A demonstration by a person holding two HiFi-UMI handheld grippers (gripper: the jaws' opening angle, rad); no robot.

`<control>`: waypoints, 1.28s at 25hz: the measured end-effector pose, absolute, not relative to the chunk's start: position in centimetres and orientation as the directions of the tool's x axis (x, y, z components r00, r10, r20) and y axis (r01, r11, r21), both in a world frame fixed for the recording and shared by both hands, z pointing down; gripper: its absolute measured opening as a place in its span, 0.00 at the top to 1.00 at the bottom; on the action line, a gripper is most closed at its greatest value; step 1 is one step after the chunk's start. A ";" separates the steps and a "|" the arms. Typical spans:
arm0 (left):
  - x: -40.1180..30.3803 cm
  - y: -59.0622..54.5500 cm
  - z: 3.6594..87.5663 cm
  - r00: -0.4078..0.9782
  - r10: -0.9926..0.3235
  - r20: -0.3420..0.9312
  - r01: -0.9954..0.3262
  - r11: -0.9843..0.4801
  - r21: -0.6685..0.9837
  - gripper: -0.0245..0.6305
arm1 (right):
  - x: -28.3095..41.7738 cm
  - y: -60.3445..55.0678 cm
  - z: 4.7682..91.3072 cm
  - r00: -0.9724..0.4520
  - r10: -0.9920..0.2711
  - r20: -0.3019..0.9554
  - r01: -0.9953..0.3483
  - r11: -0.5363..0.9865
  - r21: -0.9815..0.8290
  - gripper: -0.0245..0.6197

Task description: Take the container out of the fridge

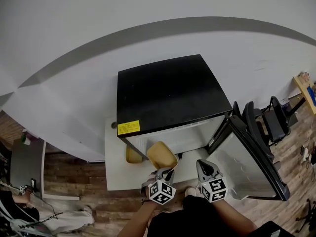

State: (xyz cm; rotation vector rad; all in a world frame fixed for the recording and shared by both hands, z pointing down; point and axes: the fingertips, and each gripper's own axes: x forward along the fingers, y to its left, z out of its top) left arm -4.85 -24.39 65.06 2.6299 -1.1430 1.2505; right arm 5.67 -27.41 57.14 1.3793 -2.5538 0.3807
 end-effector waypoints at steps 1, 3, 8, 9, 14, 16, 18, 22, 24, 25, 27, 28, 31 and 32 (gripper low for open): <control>-5.1 -23.7 64.6 0.422 -0.610 0.671 -0.623 -0.732 -0.274 0.92 | 5.6 -26.6 57.2 -0.525 -0.792 0.312 -0.849 0.515 -0.121 0.97; -5.9 -22.1 63.7 0.435 -0.613 0.659 -0.626 -0.732 -0.268 0.92 | 5.4 -24.9 57.0 -0.502 -0.804 0.319 -0.862 0.493 -0.114 0.97; -8.5 -18.6 62.1 0.441 -0.624 0.645 -0.617 -0.733 -0.287 0.92 | 4.4 -21.1 55.8 -0.463 -0.829 0.313 -0.882 0.468 -0.065 0.97; -9.0 -18.0 61.9 0.441 -0.624 0.645 -0.614 -0.734 -0.289 0.92 | 4.1 -20.5 55.4 -0.462 -0.833 0.304 -0.881 0.470 -0.051 0.97; -10.5 -14.8 61.9 0.445 -0.607 0.659 -0.595 -0.750 -0.289 0.92 | 2.3 -17.3 53.5 -0.465 -0.846 0.259 -0.879 0.476 -0.021 0.97; -10.9 -13.9 62.0 0.445 -0.603 0.663 -0.589 -0.754 -0.290 0.92 | 1.8 -16.4 53.3 -0.460 -0.850 0.257 -0.881 0.472 -0.018 0.97; -11.1 -13.1 62.0 0.449 -0.598 0.664 -0.582 -0.760 -0.290 0.92 | 1.6 -15.5 52.9 -0.452 -0.858 0.244 -0.886 0.464 -0.009 0.97; -11.3 -12.4 62.0 0.457 -0.589 0.666 -0.555 -0.774 -0.304 0.92 | 1.7 -14.2 52.5 -0.427 -0.876 0.225 -0.899 0.439 0.002 0.97; -11.2 -12.3 61.9 0.463 -0.586 0.665 -0.547 -0.779 -0.305 0.92 | 1.9 -13.9 52.7 -0.419 -0.877 0.234 -0.902 0.433 0.007 0.97; -11.0 -12.3 61.9 0.467 -0.584 0.664 -0.544 -0.782 -0.305 0.92 | 2.0 -13.8 52.8 -0.416 -0.878 0.238 -0.903 0.430 0.008 0.97; -11.0 -12.3 61.9 0.470 -0.581 0.665 -0.537 -0.786 -0.307 0.92 | 2.1 -13.8 52.8 -0.408 -0.881 0.240 -0.907 0.420 0.000 0.97; -11.0 -12.3 61.9 0.471 -0.579 0.665 -0.534 -0.788 -0.308 0.92 | 2.2 -13.7 52.7 -0.404 -0.883 0.238 -0.910 0.414 -0.010 0.97; -10.7 -12.5 61.9 0.479 -0.572 0.666 -0.534 -0.792 -0.295 0.92 | 2.1 -13.8 52.1 -0.403 -0.885 0.232 -0.911 0.412 -0.012 0.97; -10.7 -12.5 61.9 0.481 -0.568 0.668 -0.534 -0.794 -0.290 0.92 | 2.1 -13.9 52.0 -0.405 -0.885 0.232 -0.910 0.415 -0.007 0.97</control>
